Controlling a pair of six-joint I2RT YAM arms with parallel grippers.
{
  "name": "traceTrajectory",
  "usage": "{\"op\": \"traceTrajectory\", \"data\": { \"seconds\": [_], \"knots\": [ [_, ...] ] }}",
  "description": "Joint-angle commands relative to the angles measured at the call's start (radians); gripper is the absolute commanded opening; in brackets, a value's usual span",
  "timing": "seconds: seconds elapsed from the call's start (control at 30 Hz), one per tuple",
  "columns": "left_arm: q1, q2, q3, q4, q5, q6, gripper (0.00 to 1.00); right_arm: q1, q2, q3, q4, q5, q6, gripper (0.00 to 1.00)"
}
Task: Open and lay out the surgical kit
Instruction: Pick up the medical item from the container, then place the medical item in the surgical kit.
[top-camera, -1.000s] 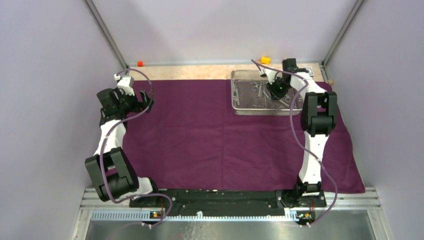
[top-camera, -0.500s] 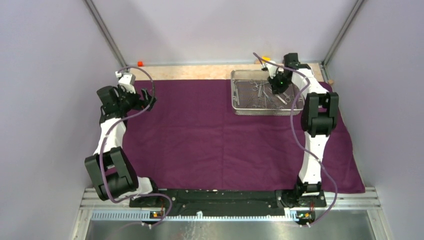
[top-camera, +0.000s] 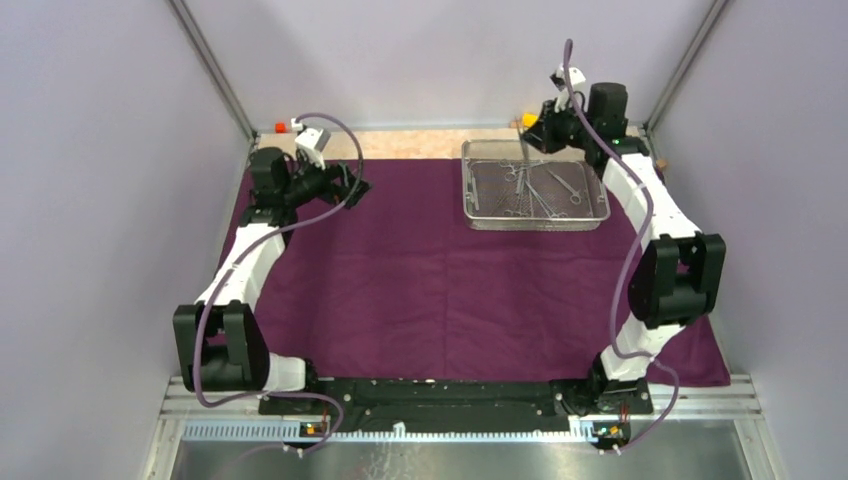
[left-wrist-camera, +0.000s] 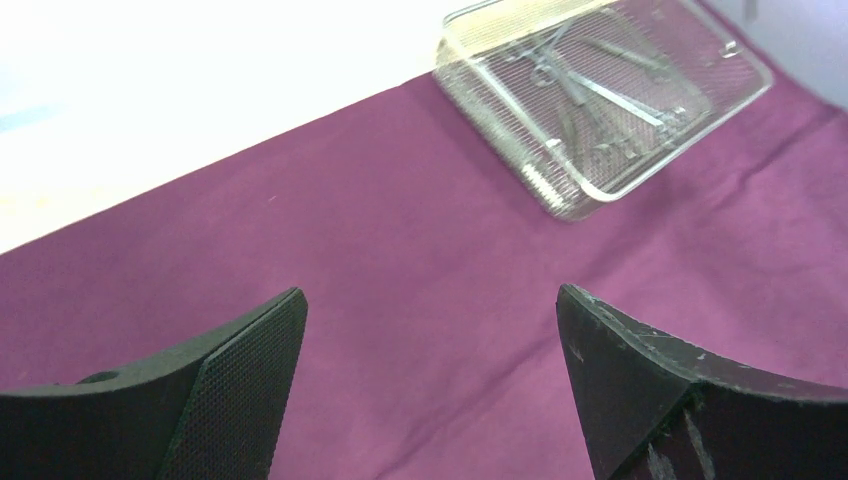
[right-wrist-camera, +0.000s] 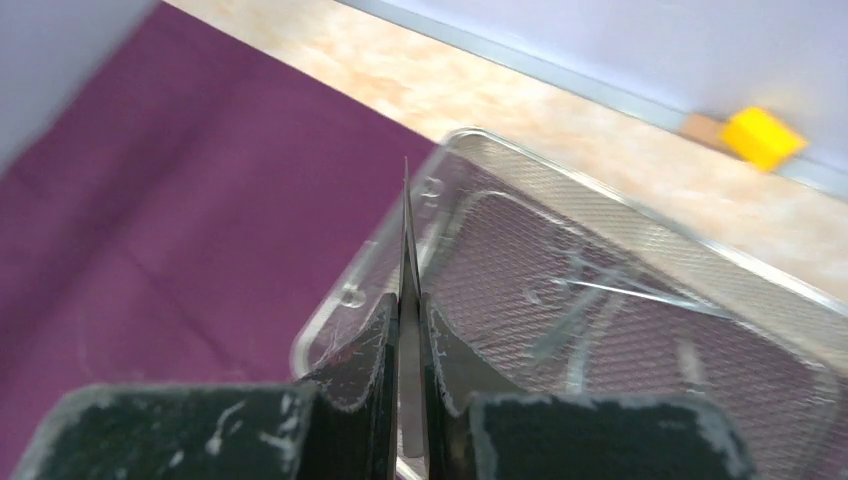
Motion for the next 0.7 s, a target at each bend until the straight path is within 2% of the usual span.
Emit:
{"op": "traceTrajectory", "data": {
  "seconds": [0.0,0.1,0.27,0.43,0.67],
  "knots": [
    [-0.088,0.028,0.096,0.073,-0.023,-0.161,0.99,0.068,-0.079,-0.204,0.378,-0.075,0.417,0.0],
    [-0.162,0.053,0.131,0.063,-0.067,-0.215,0.97,0.088,-0.106,-0.335,0.558,-0.09,0.61,0.0],
    [-0.313,0.108,0.194,0.012,-0.168,-0.231,0.94,0.125,-0.123,-0.461,0.695,-0.095,0.803,0.0],
    [-0.473,0.209,0.322,-0.11,-0.297,-0.25,0.88,0.162,-0.151,-0.538,0.746,-0.078,0.884,0.0],
    [-0.593,0.382,0.493,-0.235,-0.328,-0.321,0.82,0.182,-0.174,-0.56,0.755,-0.054,0.915,0.0]
  ]
}}
